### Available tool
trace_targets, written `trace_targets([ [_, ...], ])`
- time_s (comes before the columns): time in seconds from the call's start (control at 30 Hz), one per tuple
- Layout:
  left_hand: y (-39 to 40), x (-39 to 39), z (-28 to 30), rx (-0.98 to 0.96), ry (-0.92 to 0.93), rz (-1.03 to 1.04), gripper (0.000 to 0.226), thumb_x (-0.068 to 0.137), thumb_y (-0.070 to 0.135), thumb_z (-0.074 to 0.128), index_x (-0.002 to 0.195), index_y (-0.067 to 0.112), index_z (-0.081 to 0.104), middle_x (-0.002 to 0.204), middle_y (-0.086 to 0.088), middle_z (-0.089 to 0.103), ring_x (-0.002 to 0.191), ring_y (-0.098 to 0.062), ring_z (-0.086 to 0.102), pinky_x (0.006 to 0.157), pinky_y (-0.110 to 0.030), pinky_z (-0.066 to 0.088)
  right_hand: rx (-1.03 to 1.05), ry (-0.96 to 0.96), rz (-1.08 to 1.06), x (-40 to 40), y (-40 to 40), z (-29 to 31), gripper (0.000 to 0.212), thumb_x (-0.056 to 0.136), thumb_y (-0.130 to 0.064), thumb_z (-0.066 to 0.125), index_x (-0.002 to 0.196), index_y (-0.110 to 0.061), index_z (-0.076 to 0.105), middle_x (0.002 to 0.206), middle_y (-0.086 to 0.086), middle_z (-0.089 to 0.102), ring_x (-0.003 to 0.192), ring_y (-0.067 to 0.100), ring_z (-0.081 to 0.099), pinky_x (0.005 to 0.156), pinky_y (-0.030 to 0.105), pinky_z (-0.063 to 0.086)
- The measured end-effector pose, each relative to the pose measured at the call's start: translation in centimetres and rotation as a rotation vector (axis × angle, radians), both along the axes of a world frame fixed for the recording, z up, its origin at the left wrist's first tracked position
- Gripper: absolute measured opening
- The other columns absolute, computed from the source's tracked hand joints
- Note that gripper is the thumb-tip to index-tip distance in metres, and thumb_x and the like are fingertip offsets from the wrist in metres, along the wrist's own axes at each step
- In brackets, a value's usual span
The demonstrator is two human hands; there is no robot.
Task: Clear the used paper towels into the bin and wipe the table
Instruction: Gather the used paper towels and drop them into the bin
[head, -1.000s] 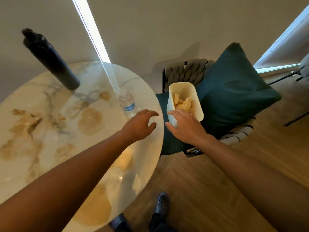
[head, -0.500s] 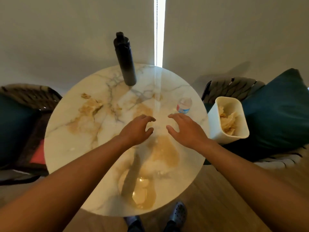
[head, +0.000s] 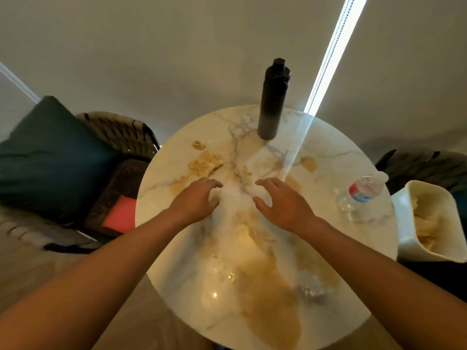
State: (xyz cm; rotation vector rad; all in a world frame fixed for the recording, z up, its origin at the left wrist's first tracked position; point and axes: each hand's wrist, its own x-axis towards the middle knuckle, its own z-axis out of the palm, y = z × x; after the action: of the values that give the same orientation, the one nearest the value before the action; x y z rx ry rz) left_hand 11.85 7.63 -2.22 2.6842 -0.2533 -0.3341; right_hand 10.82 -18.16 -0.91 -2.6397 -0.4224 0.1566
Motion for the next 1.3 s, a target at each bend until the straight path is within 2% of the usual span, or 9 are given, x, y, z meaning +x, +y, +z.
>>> trace_targets([
  [0.17, 5.0, 3.0, -1.4, -0.028, -0.004, 0.053, 0.043, 0.093, 0.028, 0.064, 0.135, 0.024, 0.056, 0.136, 0.000, 0.055, 0.126, -0.019, 0.052, 0.105, -0.034, 0.042, 0.007, 0.041, 0.030, 2.8, 4.7, -1.3, 0.048, 0.098, -0.048, 0.053, 0.142, -0.028, 0.049, 0.145, -0.005, 0.051, 0.124, 0.020, 0.055, 0.094, 0.037, 0.052],
  [0.5, 10.0, 11.1, -4.5, -0.028, -0.028, 0.076, 0.039, 0.092, 0.029, 0.064, 0.131, 0.026, 0.057, 0.127, 0.000, 0.058, 0.116, -0.021, 0.056, 0.099, -0.039, 0.048, -0.042, 0.051, 0.086, 9.8, 12.7, -5.4, 0.050, 0.096, -0.045, 0.055, 0.142, -0.028, 0.046, 0.146, -0.003, 0.048, 0.127, 0.023, 0.052, 0.100, 0.041, 0.050],
  [0.6, 10.9, 13.7, -5.9, -0.017, -0.031, 0.087, 0.041, 0.093, 0.030, 0.063, 0.133, 0.027, 0.055, 0.134, 0.000, 0.054, 0.121, -0.020, 0.053, 0.102, -0.037, 0.045, -0.061, 0.056, 0.115, 11.8, 15.0, -6.8, 0.056, 0.096, -0.043, 0.057, 0.147, -0.028, 0.042, 0.153, 0.000, 0.041, 0.136, 0.025, 0.044, 0.110, 0.041, 0.042],
  [0.7, 11.1, 15.7, -6.9, -0.029, -0.060, 0.069, 0.041, 0.094, 0.027, 0.061, 0.134, 0.026, 0.054, 0.139, 0.000, 0.048, 0.124, -0.022, 0.051, 0.103, -0.041, 0.046, -0.115, 0.044, 0.150, 13.6, 16.4, -7.8, 0.060, 0.097, -0.040, 0.055, 0.152, -0.028, 0.035, 0.161, 0.005, 0.030, 0.146, 0.024, 0.030, 0.115, 0.042, 0.035],
  [0.8, 11.3, 17.4, -7.7, -0.005, -0.076, 0.009, 0.045, 0.094, 0.017, 0.056, 0.138, 0.025, 0.052, 0.147, -0.002, 0.041, 0.130, -0.027, 0.047, 0.103, -0.046, 0.046, -0.170, 0.048, 0.186, 14.9, 17.6, -8.2, 0.058, 0.100, -0.035, 0.050, 0.154, -0.033, 0.030, 0.163, 0.007, 0.024, 0.149, 0.027, 0.023, 0.112, 0.045, 0.037],
  [0.87, 11.5, 18.6, -8.0, 0.036, -0.086, -0.024, 0.049, 0.095, 0.012, 0.052, 0.142, 0.026, 0.049, 0.155, -0.005, 0.034, 0.134, -0.031, 0.042, 0.105, -0.047, 0.043, -0.174, 0.035, 0.215, 15.5, 18.4, -8.7, 0.055, 0.101, -0.029, 0.047, 0.154, -0.034, 0.032, 0.161, 0.009, 0.027, 0.147, 0.030, 0.026, 0.109, 0.044, 0.038],
  [1.03, 10.9, 20.9, -8.8, 0.101, -0.093, -0.067, 0.053, 0.096, 0.008, 0.048, 0.146, 0.027, 0.048, 0.158, -0.008, 0.031, 0.138, -0.034, 0.036, 0.107, -0.048, 0.040, -0.151, -0.051, 0.270, 16.3, 18.7, -10.4, 0.044, 0.096, -0.018, 0.055, 0.138, -0.030, 0.057, 0.139, 0.011, 0.051, 0.128, 0.035, 0.047, 0.093, 0.046, 0.044],
  [1.17, 10.8, 22.3, -9.5, 0.147, -0.101, -0.116, 0.041, 0.096, 0.007, 0.049, 0.131, 0.026, 0.060, 0.135, -0.006, 0.052, 0.120, -0.032, 0.050, 0.095, -0.048, 0.047, -0.087, -0.177, 0.264, 16.5, 18.2, -11.6, 0.028, 0.085, -0.006, 0.068, 0.111, -0.015, 0.073, 0.111, 0.013, 0.063, 0.099, 0.037, 0.060, 0.073, 0.044, 0.052],
  [1.3, 10.8, 22.5, -9.6, 0.133, -0.138, -0.095, 0.031, 0.096, 0.007, 0.053, 0.121, 0.021, 0.065, 0.119, -0.009, 0.056, 0.106, -0.031, 0.053, 0.086, -0.046, 0.050, -0.018, -0.237, 0.248, 16.4, 17.4, -11.9, 0.021, 0.087, -0.002, 0.067, 0.106, -0.009, 0.072, 0.106, 0.011, 0.063, 0.094, 0.033, 0.059, 0.067, 0.041, 0.054],
])
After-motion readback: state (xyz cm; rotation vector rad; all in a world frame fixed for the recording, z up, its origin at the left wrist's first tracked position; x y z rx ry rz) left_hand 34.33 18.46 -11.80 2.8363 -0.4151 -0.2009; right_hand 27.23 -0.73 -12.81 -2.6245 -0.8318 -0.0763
